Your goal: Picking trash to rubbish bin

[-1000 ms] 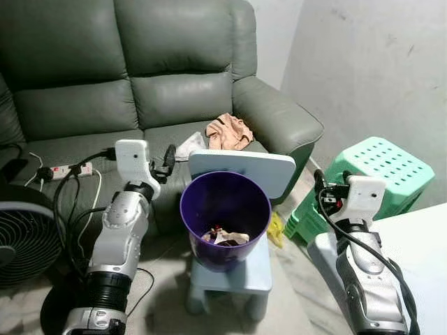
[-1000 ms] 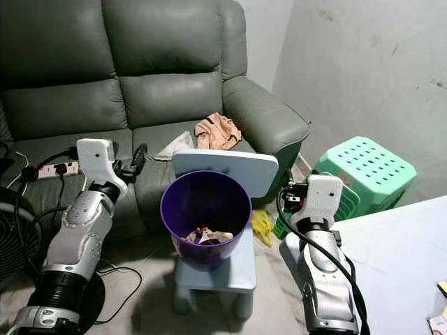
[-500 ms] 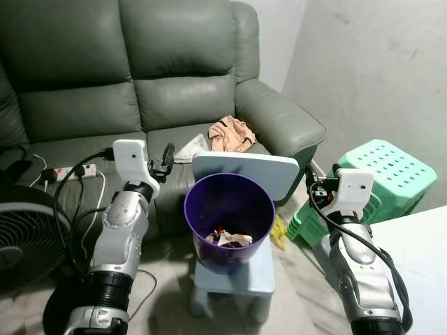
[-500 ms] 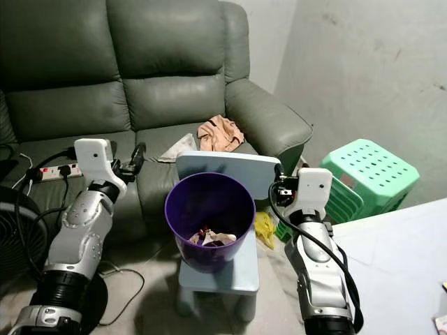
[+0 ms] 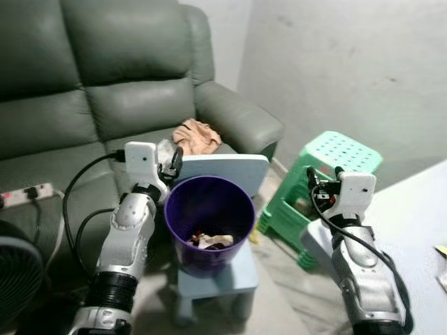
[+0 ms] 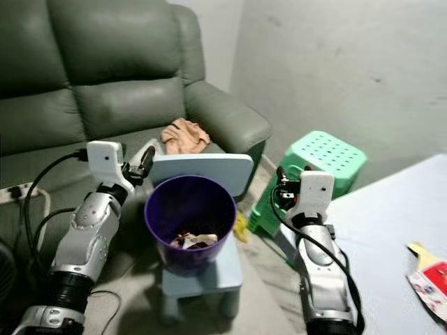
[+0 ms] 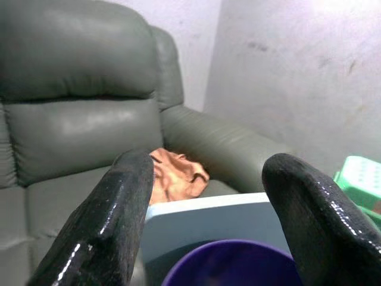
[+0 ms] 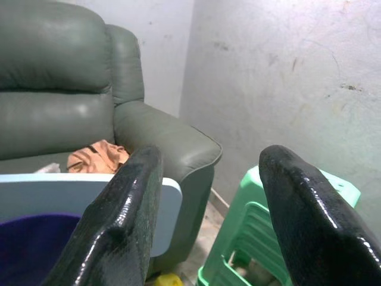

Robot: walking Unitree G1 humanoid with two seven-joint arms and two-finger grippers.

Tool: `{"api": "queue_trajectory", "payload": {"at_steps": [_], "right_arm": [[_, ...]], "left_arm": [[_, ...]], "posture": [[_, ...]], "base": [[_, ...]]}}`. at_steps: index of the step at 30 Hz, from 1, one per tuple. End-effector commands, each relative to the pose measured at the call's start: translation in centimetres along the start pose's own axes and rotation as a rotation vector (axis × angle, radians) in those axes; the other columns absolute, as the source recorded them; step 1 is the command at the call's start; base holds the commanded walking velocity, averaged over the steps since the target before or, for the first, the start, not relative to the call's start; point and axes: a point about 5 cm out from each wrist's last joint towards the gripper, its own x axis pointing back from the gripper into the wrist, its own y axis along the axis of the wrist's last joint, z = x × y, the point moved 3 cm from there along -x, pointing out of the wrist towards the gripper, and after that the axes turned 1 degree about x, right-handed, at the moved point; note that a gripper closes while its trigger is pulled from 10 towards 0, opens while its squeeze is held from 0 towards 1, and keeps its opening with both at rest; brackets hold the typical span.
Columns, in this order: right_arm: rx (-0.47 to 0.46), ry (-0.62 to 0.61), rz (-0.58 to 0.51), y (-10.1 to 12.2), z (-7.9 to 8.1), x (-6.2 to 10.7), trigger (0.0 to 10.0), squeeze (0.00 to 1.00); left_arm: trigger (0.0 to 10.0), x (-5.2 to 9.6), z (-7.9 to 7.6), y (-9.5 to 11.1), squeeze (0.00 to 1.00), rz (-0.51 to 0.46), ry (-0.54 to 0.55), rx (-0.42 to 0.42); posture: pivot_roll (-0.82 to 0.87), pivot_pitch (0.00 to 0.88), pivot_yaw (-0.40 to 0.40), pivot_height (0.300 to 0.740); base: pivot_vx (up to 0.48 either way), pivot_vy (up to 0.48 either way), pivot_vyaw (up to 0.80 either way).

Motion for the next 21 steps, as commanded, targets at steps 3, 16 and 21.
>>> {"api": "queue_trajectory", "payload": {"at_steps": [3, 16, 21], "right_arm": [[0.020, -0.029, 0.002, 0.01, -1.17, 0.21, 10.0, 0.00], [0.019, -0.025, 0.010, -0.20, -1.03, 0.58, 10.0, 0.00], [0.020, -0.022, 0.014, -0.30, -0.99, 0.71, 10.0, 0.00]], "left_arm": [[10.0, -0.31, -1.66, 0.12, 0.00, 0.002, -0.051, 0.011], [10.0, -0.14, -1.58, -0.35, 0.00, 0.031, -0.039, 0.025], [10.0, -0.05, -1.57, -0.39, 0.00, 0.033, -0.043, 0.020]], "posture": [[0.00, 0.000, -0.054, 0.740], [0.00, 0.000, -0.052, 0.740], [0.00, 0.000, -0.055, 0.740]], "base": [[0.000, 0.000, -0.73], [0.000, 0.000, -0.73], [0.000, 0.000, -0.73]]}}
